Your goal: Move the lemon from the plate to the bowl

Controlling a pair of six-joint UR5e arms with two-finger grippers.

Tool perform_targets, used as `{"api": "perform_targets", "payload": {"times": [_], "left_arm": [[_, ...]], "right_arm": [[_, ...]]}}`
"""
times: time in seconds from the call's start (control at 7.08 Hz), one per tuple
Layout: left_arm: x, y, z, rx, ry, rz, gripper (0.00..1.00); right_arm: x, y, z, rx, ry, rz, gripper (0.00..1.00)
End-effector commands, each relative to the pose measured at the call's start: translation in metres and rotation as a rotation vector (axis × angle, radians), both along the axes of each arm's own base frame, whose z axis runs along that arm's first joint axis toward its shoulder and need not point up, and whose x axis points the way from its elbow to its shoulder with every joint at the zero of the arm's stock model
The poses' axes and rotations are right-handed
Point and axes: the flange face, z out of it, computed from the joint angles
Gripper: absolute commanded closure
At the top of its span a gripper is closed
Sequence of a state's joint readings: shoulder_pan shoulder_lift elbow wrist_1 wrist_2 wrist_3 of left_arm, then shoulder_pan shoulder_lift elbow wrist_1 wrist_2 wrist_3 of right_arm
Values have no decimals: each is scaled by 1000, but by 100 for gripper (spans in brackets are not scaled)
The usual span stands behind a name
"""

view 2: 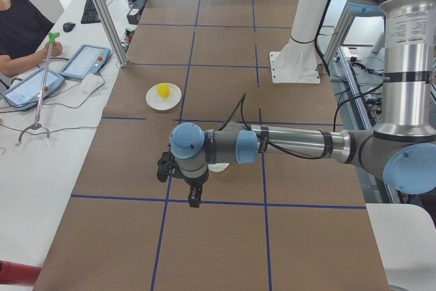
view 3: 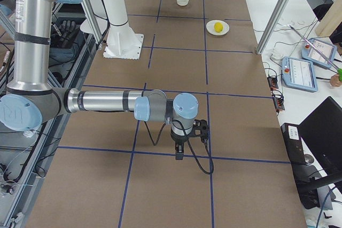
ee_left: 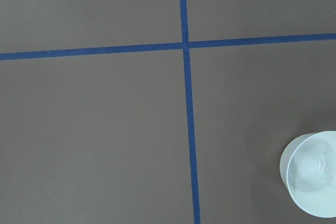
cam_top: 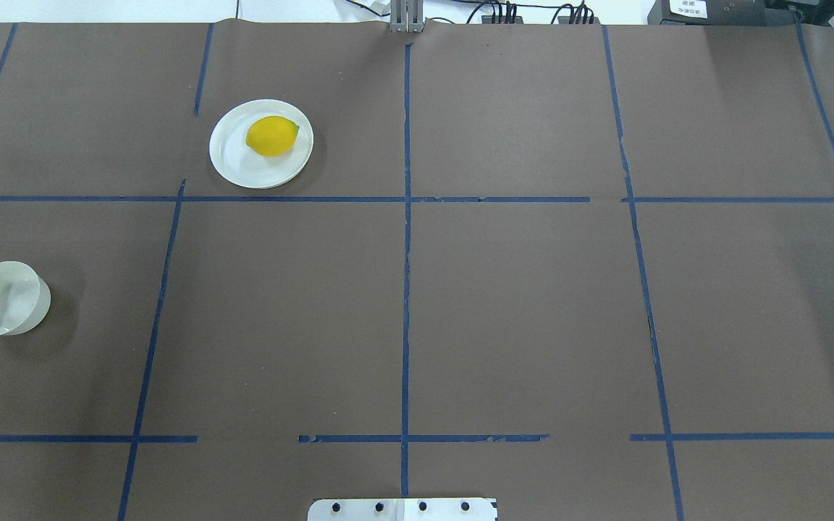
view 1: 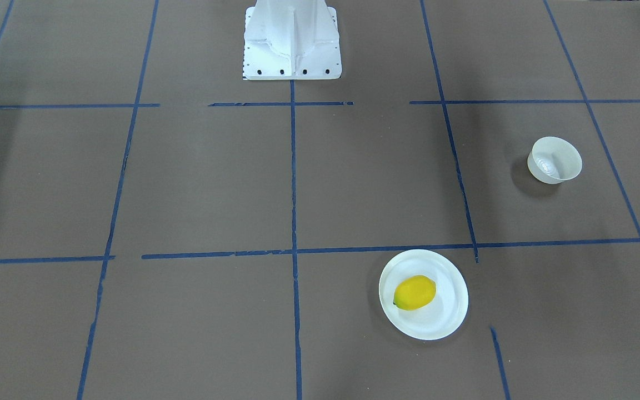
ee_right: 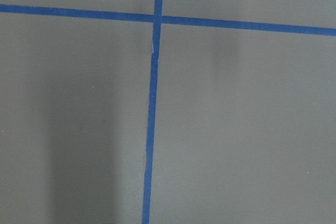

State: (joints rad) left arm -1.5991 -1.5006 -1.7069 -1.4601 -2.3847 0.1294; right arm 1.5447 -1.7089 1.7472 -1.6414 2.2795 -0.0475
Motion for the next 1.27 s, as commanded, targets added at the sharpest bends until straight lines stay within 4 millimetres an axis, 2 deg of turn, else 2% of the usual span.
{"api": "perform_targets", "payload": {"times": [0.0,0.14,0.42,0.57,0.71,0.99,1.13], "left_arm": [[0,-7,-8,13,-1,-3,0],[0,-20,-20,39,-2,-3,0],[0,-27,-31,51,1,-28,0],[0,-31,-45,49,4,-91,0],[14,-48,-69,56,12,-147,0],[102,-65,-124,178,-26,-12,0],[149,-80,-156,211,-63,7,0]], "right_arm": [[0,0,0,0,0,0,0],[0,0,0,0,0,0,0],[0,0,0,0,0,0,0],[0,0,0,0,0,0,0],[0,0,0,0,0,0,0],[0,0,0,0,0,0,0],[0,0,0,0,0,0,0]]}}
